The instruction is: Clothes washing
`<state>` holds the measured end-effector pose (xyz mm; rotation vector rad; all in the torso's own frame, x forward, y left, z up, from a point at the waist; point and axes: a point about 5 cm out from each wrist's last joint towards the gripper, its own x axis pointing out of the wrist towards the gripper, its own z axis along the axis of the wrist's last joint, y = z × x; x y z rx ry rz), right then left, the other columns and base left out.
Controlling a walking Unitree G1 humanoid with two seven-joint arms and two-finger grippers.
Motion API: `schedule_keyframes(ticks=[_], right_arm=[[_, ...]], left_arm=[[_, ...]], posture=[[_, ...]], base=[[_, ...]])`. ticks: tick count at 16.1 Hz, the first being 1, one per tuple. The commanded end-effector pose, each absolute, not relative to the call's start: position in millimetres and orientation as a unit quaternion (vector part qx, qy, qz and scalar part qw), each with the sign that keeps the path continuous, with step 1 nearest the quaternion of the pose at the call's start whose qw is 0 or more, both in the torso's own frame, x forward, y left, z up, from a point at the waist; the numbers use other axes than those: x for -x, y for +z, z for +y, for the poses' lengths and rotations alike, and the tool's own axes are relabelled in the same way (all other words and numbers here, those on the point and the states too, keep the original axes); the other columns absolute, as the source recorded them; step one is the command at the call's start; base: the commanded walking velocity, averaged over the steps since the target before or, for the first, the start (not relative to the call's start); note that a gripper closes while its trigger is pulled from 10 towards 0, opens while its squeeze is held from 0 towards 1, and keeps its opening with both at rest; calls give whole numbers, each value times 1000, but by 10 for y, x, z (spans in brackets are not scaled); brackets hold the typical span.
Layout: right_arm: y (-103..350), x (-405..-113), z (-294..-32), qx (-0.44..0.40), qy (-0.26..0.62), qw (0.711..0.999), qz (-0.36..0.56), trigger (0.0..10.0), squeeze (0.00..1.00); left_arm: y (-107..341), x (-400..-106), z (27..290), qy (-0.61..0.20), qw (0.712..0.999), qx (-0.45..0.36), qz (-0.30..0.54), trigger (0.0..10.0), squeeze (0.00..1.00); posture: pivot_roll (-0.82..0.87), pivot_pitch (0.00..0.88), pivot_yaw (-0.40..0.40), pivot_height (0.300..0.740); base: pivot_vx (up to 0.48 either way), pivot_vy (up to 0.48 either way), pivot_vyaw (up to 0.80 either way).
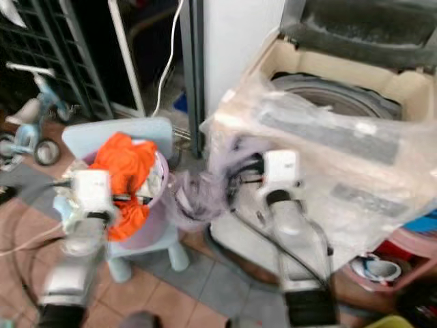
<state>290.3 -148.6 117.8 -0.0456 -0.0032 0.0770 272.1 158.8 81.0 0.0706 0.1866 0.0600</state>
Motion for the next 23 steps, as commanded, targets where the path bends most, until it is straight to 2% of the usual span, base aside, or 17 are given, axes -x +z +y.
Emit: schedule_keyframes(ticks=[1,6,8,10,11,12,14,15,19,23], right_arm=[[1288,-2928,-1426,21,47,998,-24,10000,0],[1432,-3008,-1418,47,64,995,-54,10000,0],[1591,-3050,-1345,71,96,989,-88,10000,0],[1929,-3235,-1363,65,94,985,-129,10000,0],[2104,-3333,-1410,67,90,982,-149,10000,0],[2376,-3510,-1568,66,68,981,-168,10000,0],[2499,-3583,-1675,62,46,981,-178,10000,0],[2643,-3657,-1823,58,18,979,-193,10000,0],[2729,-3752,-1977,59,-14,979,-193,10000,0],[2570,-3840,-1958,70,-1,987,-148,10000,0]], left_arm=[[848,-2729,1694,43,995,-42,85,10000,0],[884,-2739,1697,39,996,-30,74,10000,0],[879,-2735,1707,40,996,-30,77,10000,0],[860,-2730,1725,43,995,-27,82,10000,0],[857,-2732,1724,43,995,-26,82,10000,0],[858,-2738,1720,42,995,-25,82,10000,0],[857,-2740,1718,41,996,-24,82,10000,0],[857,-2740,1711,41,996,-23,82,10000,0],[849,-2735,1704,42,995,-22,84,10000,0],[837,-2733,1689,37,995,-18,88,10000,0]], posture=[[-42,0,-1,740],[-43,0,2,740],[-42,0,3,740],[-43,0,3,740],[-41,0,4,740],[-41,0,3,740],[-41,0,2,740],[-38,0,-1,740],[-36,0,-2,740],[-36,0,-3,740]], base=[[0,0,0],[0,0,0],[0,0,0],[270,0,0],[289,0,0],[289,0,-538],[289,0,-800],[281,0,-800],[207,0,-800],[0,0,-800]])
